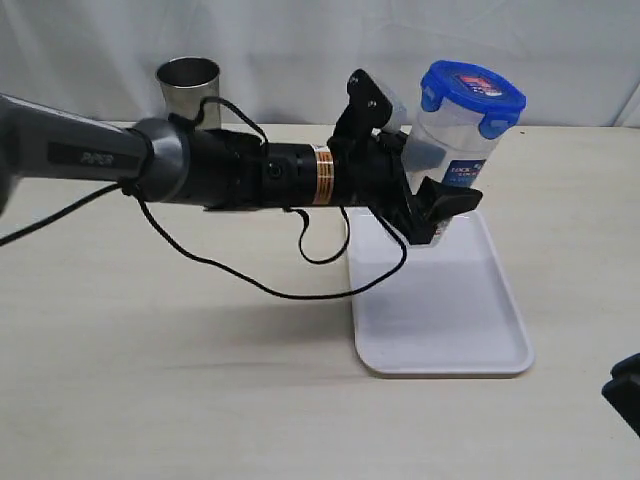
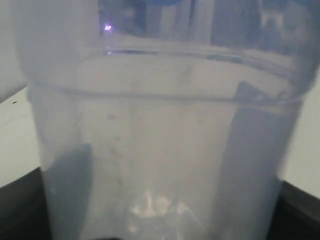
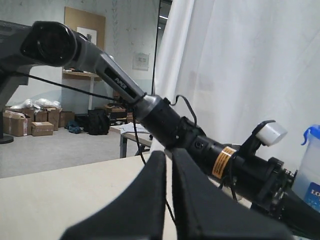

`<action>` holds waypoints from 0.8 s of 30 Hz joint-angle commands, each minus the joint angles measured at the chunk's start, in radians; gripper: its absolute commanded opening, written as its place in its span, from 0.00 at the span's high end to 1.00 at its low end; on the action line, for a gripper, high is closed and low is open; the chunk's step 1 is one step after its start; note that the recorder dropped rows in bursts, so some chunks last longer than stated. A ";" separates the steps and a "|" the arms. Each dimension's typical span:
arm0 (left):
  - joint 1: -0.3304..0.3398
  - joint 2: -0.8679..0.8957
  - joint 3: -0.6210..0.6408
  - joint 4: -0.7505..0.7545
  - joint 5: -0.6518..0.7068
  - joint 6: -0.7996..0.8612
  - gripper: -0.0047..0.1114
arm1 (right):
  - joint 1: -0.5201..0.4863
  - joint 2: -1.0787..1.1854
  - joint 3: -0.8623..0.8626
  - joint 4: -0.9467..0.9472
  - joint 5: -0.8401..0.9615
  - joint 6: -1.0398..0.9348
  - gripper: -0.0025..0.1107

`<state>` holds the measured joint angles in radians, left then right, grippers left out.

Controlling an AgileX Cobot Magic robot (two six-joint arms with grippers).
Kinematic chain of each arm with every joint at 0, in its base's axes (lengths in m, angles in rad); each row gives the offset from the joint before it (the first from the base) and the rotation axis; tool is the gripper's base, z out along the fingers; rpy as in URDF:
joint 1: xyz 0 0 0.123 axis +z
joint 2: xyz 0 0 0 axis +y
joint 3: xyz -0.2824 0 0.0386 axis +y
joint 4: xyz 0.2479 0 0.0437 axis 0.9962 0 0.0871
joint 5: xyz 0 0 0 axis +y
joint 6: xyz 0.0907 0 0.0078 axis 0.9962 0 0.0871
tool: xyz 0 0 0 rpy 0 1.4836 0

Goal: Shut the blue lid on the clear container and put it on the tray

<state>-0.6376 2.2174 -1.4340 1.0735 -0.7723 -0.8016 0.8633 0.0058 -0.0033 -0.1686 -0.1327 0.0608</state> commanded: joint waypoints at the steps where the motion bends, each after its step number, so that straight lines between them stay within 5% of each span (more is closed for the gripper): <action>1: 0.002 0.109 -0.011 -0.215 -0.287 0.109 0.96 | -0.001 -0.006 0.003 0.001 0.003 -0.009 0.94; 5: 0.002 0.202 -0.018 -0.333 -0.438 0.127 0.96 | -0.001 -0.006 0.003 0.001 0.003 -0.009 0.94; 13: 0.002 0.289 -0.046 -0.297 -0.435 0.137 0.96 | -0.001 -0.006 0.003 0.001 0.003 -0.009 0.94; 19: 0.002 0.289 -0.046 -0.179 -0.445 0.369 0.96 | -0.001 -0.006 0.003 0.001 0.003 -0.009 0.94; 24: 0.002 0.289 -0.046 -0.173 -0.431 0.375 0.96 | -0.001 -0.006 0.003 0.001 0.003 -0.009 0.94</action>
<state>-0.6376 2.5164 -1.4690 0.9141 -1.1784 -0.4397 0.8633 0.0058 -0.0033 -0.1686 -0.1327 0.0608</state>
